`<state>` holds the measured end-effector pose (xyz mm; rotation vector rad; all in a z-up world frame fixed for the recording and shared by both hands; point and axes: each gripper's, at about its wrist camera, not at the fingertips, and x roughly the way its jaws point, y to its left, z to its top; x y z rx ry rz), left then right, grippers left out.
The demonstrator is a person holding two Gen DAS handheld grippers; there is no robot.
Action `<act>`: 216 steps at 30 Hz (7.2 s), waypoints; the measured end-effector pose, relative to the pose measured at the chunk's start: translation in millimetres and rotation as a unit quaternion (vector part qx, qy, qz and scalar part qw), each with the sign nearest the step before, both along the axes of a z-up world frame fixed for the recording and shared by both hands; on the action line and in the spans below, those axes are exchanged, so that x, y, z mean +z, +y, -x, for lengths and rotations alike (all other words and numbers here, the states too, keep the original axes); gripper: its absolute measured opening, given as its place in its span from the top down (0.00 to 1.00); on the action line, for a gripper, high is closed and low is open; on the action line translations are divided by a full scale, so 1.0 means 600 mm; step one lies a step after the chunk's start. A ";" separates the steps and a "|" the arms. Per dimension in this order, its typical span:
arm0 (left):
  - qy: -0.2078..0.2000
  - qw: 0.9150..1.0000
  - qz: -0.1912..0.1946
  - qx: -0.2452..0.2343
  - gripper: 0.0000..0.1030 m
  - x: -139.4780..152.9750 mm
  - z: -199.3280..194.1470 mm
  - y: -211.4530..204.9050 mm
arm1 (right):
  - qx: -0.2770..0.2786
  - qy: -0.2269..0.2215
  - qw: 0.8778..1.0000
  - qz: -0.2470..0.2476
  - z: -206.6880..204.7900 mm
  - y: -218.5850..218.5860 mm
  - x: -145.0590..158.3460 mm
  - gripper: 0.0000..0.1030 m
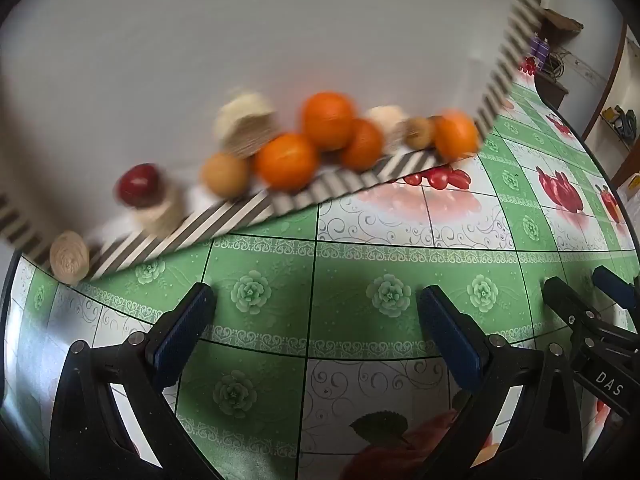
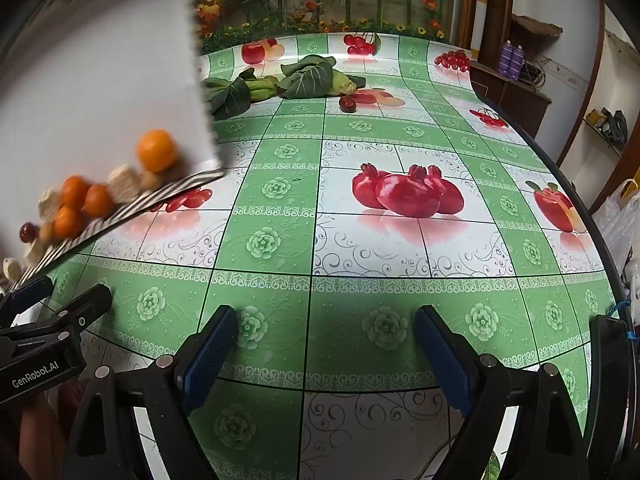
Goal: Organize fruits
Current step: 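Move both tools over the table toward the oranges and round fruits, then grasp an orange with the right tool while the left tool grasps a brown round fruit, then carry both fruits over the white tray and open both tools to drop them, then grasp another orange with the right tool while the left tool grasps a pale pink bun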
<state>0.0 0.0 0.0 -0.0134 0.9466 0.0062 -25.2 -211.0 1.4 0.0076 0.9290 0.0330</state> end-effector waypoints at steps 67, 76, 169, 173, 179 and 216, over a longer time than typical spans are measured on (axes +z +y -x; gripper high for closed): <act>0.024 0.999 -0.001 -0.035 0.00 0.005 0.000 -0.005 | 0.051 0.002 0.989 -0.139 0.077 -0.060 0.053 0.34; 0.021 0.997 0.032 -0.070 0.07 0.065 0.055 0.027 | 0.069 -0.033 0.990 -0.119 0.134 -0.102 0.099 0.34; 0.034 0.996 0.041 0.073 0.78 0.065 0.037 0.362 | 0.391 0.011 0.916 -0.086 -0.084 0.530 0.079 0.71; 0.034 0.995 0.041 0.079 0.78 0.061 0.028 0.371 | 0.384 0.020 0.919 -0.081 -0.094 0.536 0.064 0.71; 0.041 0.995 0.033 0.085 0.78 0.050 0.020 0.374 | 0.391 0.030 0.917 -0.068 -0.098 0.543 0.050 0.71; -0.025 0.998 0.053 -0.011 0.52 0.110 0.113 0.191 | 0.246 -0.028 0.962 -0.111 0.047 0.167 0.091 0.53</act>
